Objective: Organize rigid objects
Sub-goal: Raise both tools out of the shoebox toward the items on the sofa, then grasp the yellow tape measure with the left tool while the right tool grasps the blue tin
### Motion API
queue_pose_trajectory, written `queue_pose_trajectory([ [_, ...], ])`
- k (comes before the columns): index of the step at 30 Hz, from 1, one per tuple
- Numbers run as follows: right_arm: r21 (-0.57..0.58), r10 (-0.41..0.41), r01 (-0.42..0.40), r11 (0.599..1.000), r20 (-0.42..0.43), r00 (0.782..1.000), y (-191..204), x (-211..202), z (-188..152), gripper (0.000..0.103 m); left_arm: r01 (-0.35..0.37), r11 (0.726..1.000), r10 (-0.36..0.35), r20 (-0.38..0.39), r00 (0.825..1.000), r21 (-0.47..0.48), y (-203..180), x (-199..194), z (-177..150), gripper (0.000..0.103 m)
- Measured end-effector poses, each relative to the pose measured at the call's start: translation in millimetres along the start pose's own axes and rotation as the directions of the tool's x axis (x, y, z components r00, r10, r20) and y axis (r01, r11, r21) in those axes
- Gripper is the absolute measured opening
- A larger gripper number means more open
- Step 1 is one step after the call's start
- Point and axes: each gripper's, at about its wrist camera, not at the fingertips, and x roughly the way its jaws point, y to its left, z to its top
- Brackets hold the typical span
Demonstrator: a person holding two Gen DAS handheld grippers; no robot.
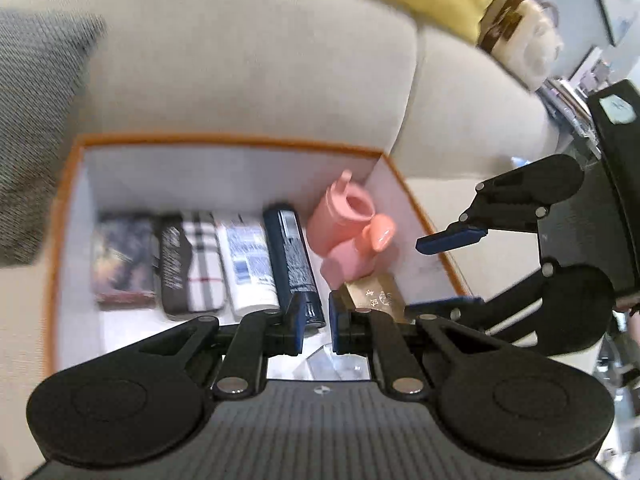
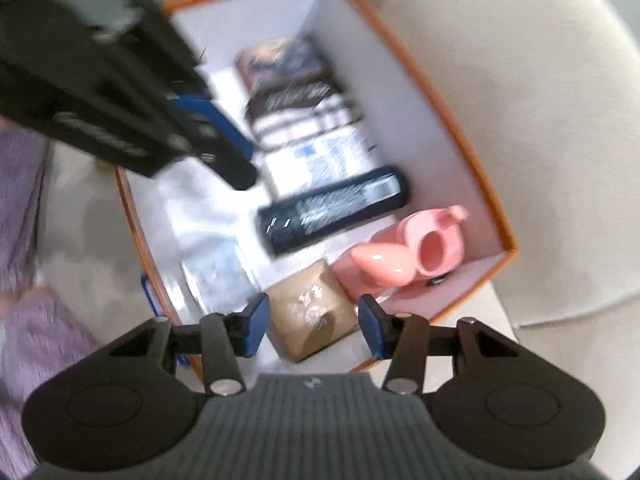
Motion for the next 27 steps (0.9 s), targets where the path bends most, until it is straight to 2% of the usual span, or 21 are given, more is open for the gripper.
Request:
queue_pose_trajectory([
  [3,0.123,-0.032,0.017,0.992,0.12,0.992,8,-27,-11,0.051,-0.027,0.999,0.025,0.055,0.998,0.033,-3,-29,-14,0.012],
  [6,0.275,-0.062,-0.008,0.961,0.244,0.968,23,-55,-27,0.051,-0.04,0.999,0.04,0.061,0.997,0.008,-1,-46,-31,0.012],
  [10,0.449,-0.078,-0.104,0.887,0.37,0.926,49,-73,-52,0.051,-0.056,0.997,0.057,0.028,0.998,-0.056,14,-59,-61,0.012],
  [12,0.528,-0.081,-0.161,0.834,0.405,0.911,65,-71,-64,0.051,-0.096,0.992,0.096,0.004,0.995,-0.078,24,-61,-75,0.013],
  [14,0.599,-0.094,-0.184,0.779,0.402,0.911,79,-59,-77,0.051,-0.139,0.985,0.137,-0.023,0.99,-0.1,35,-58,-87,0.013],
  [16,0.663,-0.109,-0.174,0.728,0.363,0.926,90,-43,-87,0.051,-0.159,0.979,0.155,-0.044,0.987,-0.128,48,-57,-97,0.017],
  [19,0.762,-0.132,-0.149,0.63,0.294,0.947,98,-16,-102,0.051,-0.185,0.968,0.177,-0.062,0.982,-0.17,64,-56,-113,0.022],
  [22,0.838,-0.178,-0.095,0.537,0.222,0.958,102,10,-113,0.051,-0.225,0.954,0.212,-0.087,0.973,-0.196,73,-51,-123,0.036],
  [24,0.845,-0.226,-0.038,0.533,0.185,0.956,108,21,-114,0.051,-0.238,0.95,0.221,-0.102,0.97,-0.2,75,-46,-127,0.046],
  [26,0.834,-0.227,-0.025,0.551,0.179,0.957,113,30,-113,0.051,-0.247,0.943,0.231,-0.1,0.968,-0.222,78,-41,-128,0.057],
  [27,0.833,-0.215,-0.032,0.553,0.18,0.96,114,32,-113,0.051,-0.251,0.939,0.235,-0.094,0.967,-0.233,80,-39,-127,0.059],
])
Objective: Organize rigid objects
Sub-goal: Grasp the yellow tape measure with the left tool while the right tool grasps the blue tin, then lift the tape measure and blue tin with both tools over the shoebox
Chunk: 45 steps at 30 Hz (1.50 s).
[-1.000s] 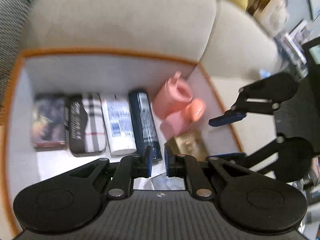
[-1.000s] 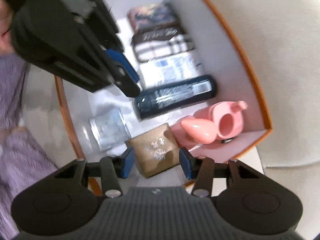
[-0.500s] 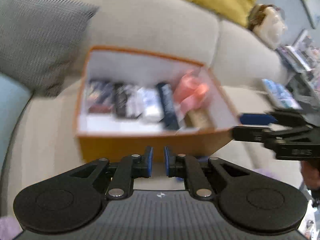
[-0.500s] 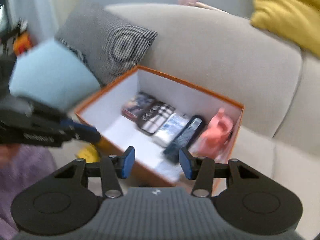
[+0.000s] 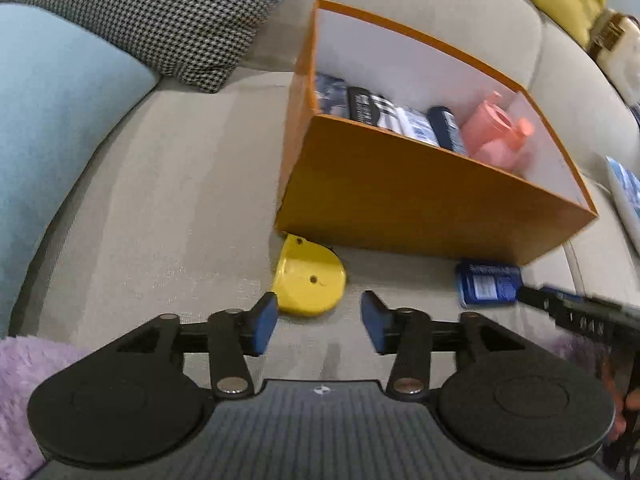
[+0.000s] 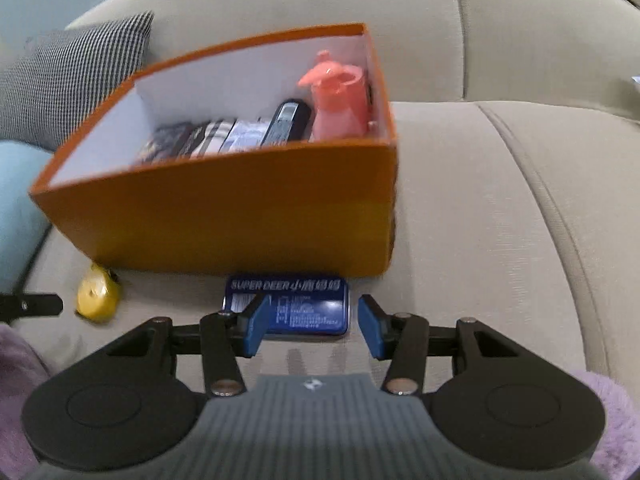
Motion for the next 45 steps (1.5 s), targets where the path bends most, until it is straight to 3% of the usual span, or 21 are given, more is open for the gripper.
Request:
queue_pose_trajectory([
  [2,0.016,0.023,-0.023,1.0,-0.008,1.0,-1,7,0,0.052,-0.022,1.0,0.022,0.016,1.0,-0.007,1,7,2,0.065],
  [8,0.124,0.034,-0.033,0.992,-0.003,0.999,-22,21,8,0.058,-0.072,0.997,0.073,-0.019,0.997,0.008,-2,33,7,0.064],
  [12,0.167,0.046,-0.039,0.985,-0.033,0.998,-28,33,9,0.058,-0.032,0.999,0.03,-0.043,0.999,-0.038,7,42,7,0.065],
  [18,0.131,0.041,-0.036,0.991,-0.037,0.998,-21,43,11,0.065,0.0,0.999,-0.003,-0.045,0.999,-0.049,9,50,7,0.061],
  [25,0.063,0.039,-0.037,0.997,-0.034,0.999,-9,41,8,0.066,-0.035,0.999,0.035,-0.032,0.999,0.008,-1,52,6,0.06],
  [32,-0.087,-0.032,0.033,0.996,0.018,0.999,13,24,2,0.064,-0.058,0.995,0.062,-0.043,0.997,0.082,-16,46,-1,0.059],
  [36,-0.229,-0.054,0.058,0.972,0.024,0.998,34,19,-4,0.064,-0.016,0.994,0.024,-0.067,0.997,0.11,-25,44,-8,0.059],
  [42,-0.435,-0.116,0.104,0.894,0.0,0.993,63,30,-15,0.064,-0.008,0.994,0.016,-0.069,0.997,0.108,-26,43,-11,0.059],
  [45,-0.531,-0.166,0.139,0.836,-0.003,0.986,75,42,-21,0.07,-0.009,0.995,0.017,-0.071,0.997,0.102,-26,44,-11,0.059],
])
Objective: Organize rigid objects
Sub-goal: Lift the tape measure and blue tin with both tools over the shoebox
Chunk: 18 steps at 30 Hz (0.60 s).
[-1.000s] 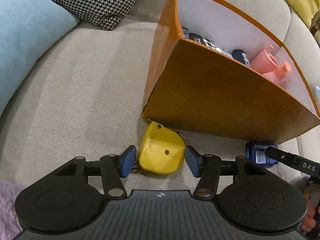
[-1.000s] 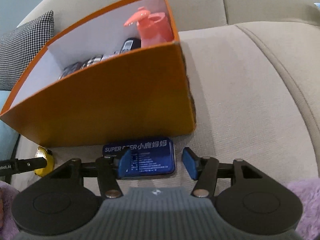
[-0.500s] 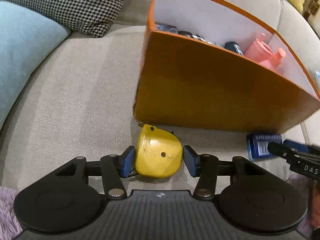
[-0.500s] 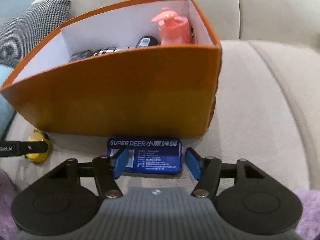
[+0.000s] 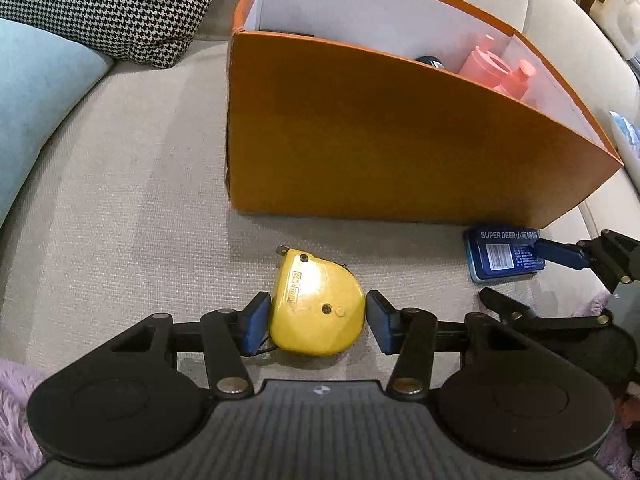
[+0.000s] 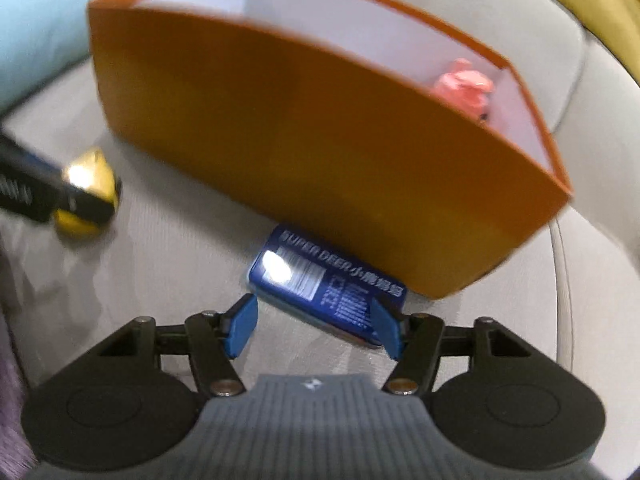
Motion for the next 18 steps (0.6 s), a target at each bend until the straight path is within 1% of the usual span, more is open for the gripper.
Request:
queue_pose_trajectory([
  [3,-0.043,-0.024,0.024,0.999,-0.001,1.0,4,2,0,0.073,0.004,1.0,-0.004,-0.001,1.0,-0.004,1,0,0,0.059],
  [7,-0.04,-0.018,0.017,0.999,-0.011,1.0,0,10,4,0.081,0.01,1.0,-0.01,-0.001,1.0,-0.01,3,1,2,0.059],
  [10,-0.038,0.001,-0.001,0.999,-0.004,1.0,-4,13,7,0.08,0.013,1.0,-0.013,0.003,1.0,-0.011,4,0,1,0.059],
  [11,-0.052,0.005,-0.005,0.999,0.005,1.0,-3,11,7,0.074,0.015,1.0,-0.015,0.005,1.0,-0.011,4,-1,1,0.059],
  [13,-0.123,-0.004,0.008,0.992,0.033,0.999,11,5,6,0.055,0.02,1.0,-0.02,0.009,1.0,-0.012,4,-4,-1,0.059],
  [14,-0.179,-0.02,0.028,0.983,0.047,0.999,19,2,5,0.051,0.023,1.0,-0.022,0.012,1.0,-0.011,4,-5,-2,0.059],
  [15,-0.222,-0.034,0.046,0.974,0.059,0.998,26,0,4,0.045,0.023,1.0,-0.022,0.014,1.0,-0.009,5,-6,-3,0.059],
  [16,-0.253,-0.045,0.061,0.966,0.067,0.997,32,-1,3,0.041,0.022,1.0,-0.022,0.016,1.0,-0.007,5,-8,-4,0.059],
  [18,-0.282,-0.048,0.069,0.957,0.079,0.996,36,-3,5,0.037,0.025,1.0,-0.025,0.02,0.999,-0.004,4,-10,-5,0.059],
])
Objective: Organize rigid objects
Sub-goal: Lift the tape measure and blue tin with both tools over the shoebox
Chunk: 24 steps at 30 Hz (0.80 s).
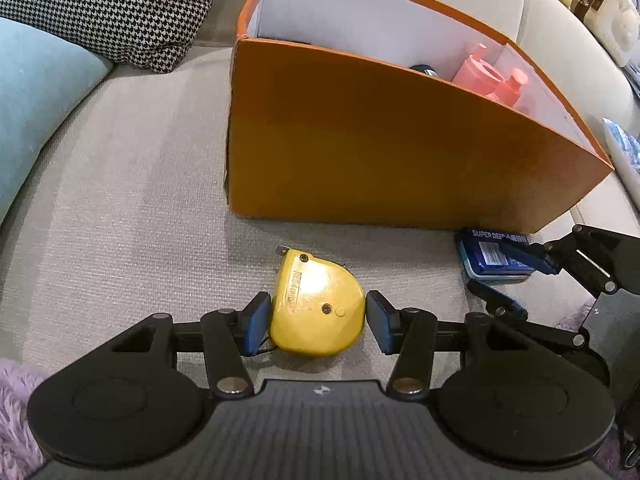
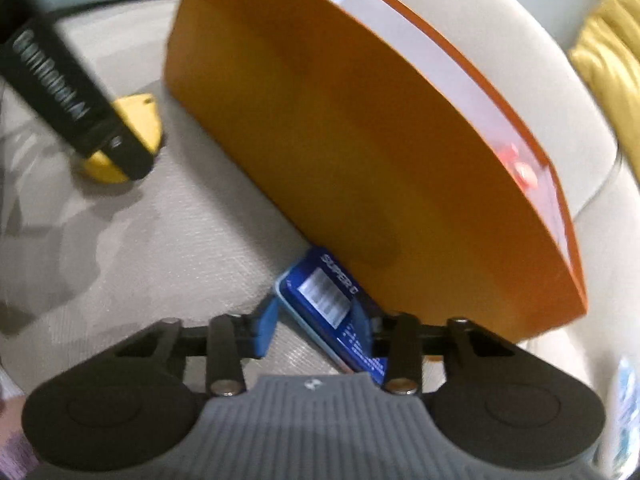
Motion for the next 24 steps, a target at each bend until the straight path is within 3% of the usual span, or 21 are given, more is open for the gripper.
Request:
queue_pose_trajectory([
  [7,-0.048,-0.006,0.009,0.999,0.051,0.999,1,-34,3,0.014,0.014,1.0,-0.014,0.005,1.0,0.023,-3,-6,-2,0.059],
  [11,0.027,0.069,-0.071,0.997,0.064,0.996,-17,-45,13,0.013,0.015,1.0,-0.015,0.0,1.0,0.025,-2,-5,-2,0.059],
  [15,0.06,0.101,-0.102,0.993,0.015,0.995,-27,-22,13,0.013,0.021,1.0,-0.021,-0.006,1.0,0.011,1,-5,-1,0.059],
  [24,0.033,0.101,-0.102,0.994,0.028,0.994,-27,-17,3,0.016,0.035,0.999,-0.034,-0.005,0.999,0.026,-3,-6,0,0.059],
])
